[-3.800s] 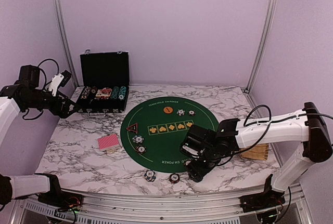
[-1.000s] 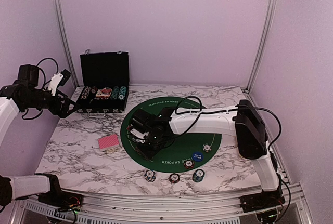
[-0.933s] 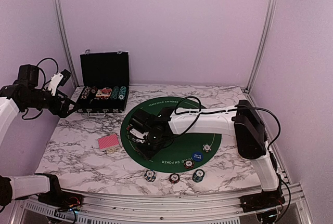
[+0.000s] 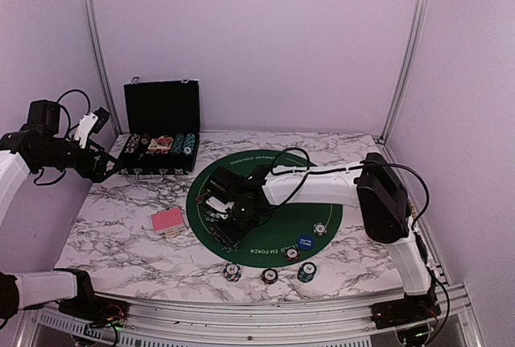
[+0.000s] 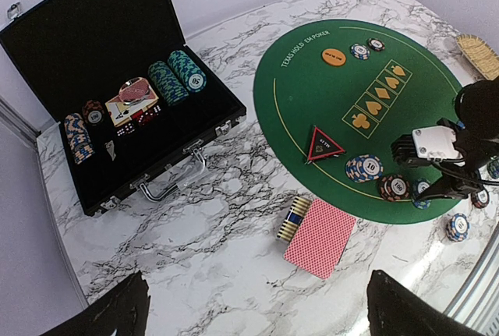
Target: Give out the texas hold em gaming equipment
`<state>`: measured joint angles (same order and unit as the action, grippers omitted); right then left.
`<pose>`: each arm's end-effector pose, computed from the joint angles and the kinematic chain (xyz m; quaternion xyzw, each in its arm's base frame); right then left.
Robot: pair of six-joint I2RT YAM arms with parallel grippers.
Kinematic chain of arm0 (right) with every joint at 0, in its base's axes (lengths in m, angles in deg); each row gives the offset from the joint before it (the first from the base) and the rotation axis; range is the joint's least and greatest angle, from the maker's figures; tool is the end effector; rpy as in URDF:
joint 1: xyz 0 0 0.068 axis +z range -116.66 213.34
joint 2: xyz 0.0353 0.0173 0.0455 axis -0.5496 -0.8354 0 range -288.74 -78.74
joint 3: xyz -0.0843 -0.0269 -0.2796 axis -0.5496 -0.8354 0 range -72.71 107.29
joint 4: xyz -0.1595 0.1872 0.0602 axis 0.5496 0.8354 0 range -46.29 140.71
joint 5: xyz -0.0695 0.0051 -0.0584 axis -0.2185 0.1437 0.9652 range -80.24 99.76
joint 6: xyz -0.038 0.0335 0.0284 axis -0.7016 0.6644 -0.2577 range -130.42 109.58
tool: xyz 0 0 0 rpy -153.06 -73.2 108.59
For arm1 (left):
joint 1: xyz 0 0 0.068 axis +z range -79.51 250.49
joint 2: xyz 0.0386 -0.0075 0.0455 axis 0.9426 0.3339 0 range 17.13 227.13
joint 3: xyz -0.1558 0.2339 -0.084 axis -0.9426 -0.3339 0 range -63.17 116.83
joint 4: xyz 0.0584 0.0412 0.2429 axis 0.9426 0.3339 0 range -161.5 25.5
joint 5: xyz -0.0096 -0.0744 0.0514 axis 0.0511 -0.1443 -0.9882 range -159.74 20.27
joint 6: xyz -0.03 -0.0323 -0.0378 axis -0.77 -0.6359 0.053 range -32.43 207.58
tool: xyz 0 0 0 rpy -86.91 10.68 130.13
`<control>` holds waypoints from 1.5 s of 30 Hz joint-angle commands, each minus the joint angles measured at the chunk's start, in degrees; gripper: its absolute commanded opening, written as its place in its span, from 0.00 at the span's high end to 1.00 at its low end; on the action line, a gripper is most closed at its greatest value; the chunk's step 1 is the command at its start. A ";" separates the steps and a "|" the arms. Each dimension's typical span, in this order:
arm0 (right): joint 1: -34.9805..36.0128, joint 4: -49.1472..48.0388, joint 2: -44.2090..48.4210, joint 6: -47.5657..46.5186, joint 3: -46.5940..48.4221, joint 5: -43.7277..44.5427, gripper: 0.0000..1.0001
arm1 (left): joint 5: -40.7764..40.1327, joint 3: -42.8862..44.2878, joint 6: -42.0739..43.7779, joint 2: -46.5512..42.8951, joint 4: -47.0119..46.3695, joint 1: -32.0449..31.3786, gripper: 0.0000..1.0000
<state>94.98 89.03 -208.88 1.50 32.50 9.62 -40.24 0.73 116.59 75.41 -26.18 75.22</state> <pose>0.2291 0.4243 0.1774 -0.4144 0.8938 0.1036 0.1366 0.1851 -0.0052 0.3685 0.2899 0.8330 -0.1012 0.4602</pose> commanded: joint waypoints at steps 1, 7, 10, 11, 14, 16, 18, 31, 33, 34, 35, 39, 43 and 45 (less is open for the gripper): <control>-0.39 1.86 7.96 0.12 -0.08 2.79 0.41 | 0.03 -0.29 0.69 -0.54 1.26 0.19 0.01; -0.26 1.75 18.91 2.89 -9.42 4.55 0.40 | 0.10 0.04 0.69 -0.27 1.26 0.27 0.01; 0.19 1.74 24.45 5.09 -17.06 5.84 0.37 | 0.10 -0.17 0.88 -0.23 1.26 0.27 0.01; 0.29 1.85 26.20 5.93 -19.70 6.06 0.36 | 0.12 -0.18 0.86 -0.19 1.26 0.20 0.01; 0.56 2.07 31.59 9.22 -27.86 6.23 0.32 | 0.12 -0.18 0.95 -0.19 1.26 0.22 0.01; 0.79 2.49 34.95 11.12 -32.37 6.48 0.28 | 0.39 -0.11 0.94 -0.19 1.26 0.19 0.01; 0.98 2.98 37.96 12.71 -36.06 6.44 0.24 | 0.57 -0.02 0.80 -0.06 1.26 0.20 0.01; 1.95 1.87 45.51 17.26 -47.18 5.09 0.15 | 0.30 -0.18 0.47 -0.19 1.35 0.21 0.01; 2.00 1.31 45.38 17.03 -48.18 4.75 0.15 | 0.36 -0.18 0.43 -0.17 1.35 0.18 0.01; 1.96 0.79 45.27 16.91 -48.65 4.36 0.15 | 0.38 -0.18 0.38 -0.18 1.35 0.20 0.01; 1.98 0.25 45.14 16.78 -49.19 4.04 0.16 | 0.52 -0.18 0.35 -0.14 1.33 0.19 0.01; 1.95 -1.66 43.73 16.40 -50.20 3.22 0.18 | 0.78 -0.01 0.14 0.12 1.35 0.20 0.01; 1.79 -3.26 41.87 15.88 -50.71 3.05 0.20 | 0.44 0.11 0.23 -0.08 1.35 0.19 0.01; 1.65 -3.75 41.16 15.64 -50.75 3.05 0.21 | 0.26 0.02 0.27 -0.18 1.34 0.18 0.01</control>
<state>96.49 88.05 -166.09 17.59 -18.10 13.11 -40.22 0.73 116.77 75.43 -26.18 75.22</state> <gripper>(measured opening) 0.800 0.989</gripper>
